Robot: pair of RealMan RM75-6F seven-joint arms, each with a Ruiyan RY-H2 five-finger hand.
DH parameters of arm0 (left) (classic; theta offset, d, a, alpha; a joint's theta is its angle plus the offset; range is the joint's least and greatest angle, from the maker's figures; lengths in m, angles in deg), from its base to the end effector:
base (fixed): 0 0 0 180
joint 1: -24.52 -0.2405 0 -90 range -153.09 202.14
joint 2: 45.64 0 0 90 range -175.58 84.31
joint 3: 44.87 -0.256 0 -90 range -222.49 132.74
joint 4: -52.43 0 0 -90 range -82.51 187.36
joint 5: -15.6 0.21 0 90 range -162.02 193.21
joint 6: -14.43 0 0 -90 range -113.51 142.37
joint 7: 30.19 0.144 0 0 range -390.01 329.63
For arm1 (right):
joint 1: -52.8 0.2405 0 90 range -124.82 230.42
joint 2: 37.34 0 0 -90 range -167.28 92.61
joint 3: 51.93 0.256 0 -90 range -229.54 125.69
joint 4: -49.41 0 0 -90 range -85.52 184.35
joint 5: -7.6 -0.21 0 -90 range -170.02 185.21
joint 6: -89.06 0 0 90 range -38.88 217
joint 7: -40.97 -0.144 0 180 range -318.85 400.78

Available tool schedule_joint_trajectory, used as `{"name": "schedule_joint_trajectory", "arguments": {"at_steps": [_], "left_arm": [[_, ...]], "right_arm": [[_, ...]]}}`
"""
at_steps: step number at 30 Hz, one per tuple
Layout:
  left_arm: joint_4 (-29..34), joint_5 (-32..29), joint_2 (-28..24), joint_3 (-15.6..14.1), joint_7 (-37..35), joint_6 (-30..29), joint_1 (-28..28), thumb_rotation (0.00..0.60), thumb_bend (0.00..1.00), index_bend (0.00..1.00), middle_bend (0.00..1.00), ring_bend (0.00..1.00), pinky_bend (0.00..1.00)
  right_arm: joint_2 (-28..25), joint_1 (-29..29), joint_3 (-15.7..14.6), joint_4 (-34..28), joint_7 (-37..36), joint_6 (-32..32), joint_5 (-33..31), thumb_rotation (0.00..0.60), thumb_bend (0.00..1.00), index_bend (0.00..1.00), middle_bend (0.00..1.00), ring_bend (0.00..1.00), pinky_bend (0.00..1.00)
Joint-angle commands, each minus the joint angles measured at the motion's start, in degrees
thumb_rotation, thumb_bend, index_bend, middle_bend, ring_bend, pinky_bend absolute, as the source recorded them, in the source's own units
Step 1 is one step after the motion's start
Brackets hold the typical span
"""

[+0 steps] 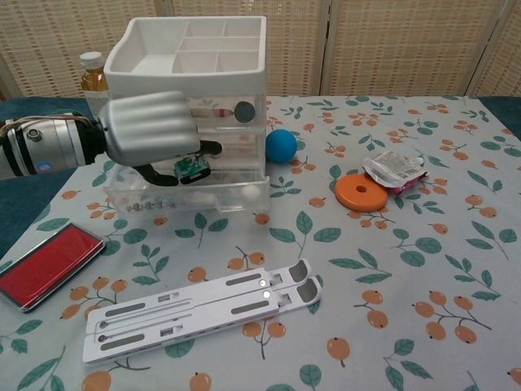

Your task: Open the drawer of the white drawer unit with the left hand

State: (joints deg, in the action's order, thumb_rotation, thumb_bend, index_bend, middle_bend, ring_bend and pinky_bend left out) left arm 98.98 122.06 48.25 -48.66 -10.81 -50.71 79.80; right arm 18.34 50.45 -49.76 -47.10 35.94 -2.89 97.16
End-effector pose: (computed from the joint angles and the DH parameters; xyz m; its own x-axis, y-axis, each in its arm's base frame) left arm -0.1363 0.3905 -0.0168 0.7528 -0.5471 0.3660 -0.1036 -0.6476 -0.7549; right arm -0.3109 -0.1389 0.2086 0.3886 0.0557 0.9197 -0.9213 0.0349 0.3872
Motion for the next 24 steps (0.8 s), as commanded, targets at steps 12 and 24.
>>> {"name": "schedule_joint_trajectory", "arguments": {"at_steps": [12, 24], "left_arm": [[-0.11, -0.62, 0.27, -0.19, -0.16, 0.32, 0.45, 0.6, 0.21, 0.37, 0.92, 1.0, 1.0], [0.94, -1.53, 0.44, 0.06, 1.03, 1.77, 1.1, 0.6, 0.21, 0.37, 0.92, 1.0, 1.0]], "right_arm": [[0.02, -0.01, 0.09, 0.04, -0.07, 0.02, -0.07, 0.6, 0.31, 0.01, 0.06, 0.0, 0.05], [0.3, -0.23, 0.09, 0.6, -0.63, -0.07, -0.36, 0.6, 0.31, 0.01, 0.06, 0.0, 0.05]]}}
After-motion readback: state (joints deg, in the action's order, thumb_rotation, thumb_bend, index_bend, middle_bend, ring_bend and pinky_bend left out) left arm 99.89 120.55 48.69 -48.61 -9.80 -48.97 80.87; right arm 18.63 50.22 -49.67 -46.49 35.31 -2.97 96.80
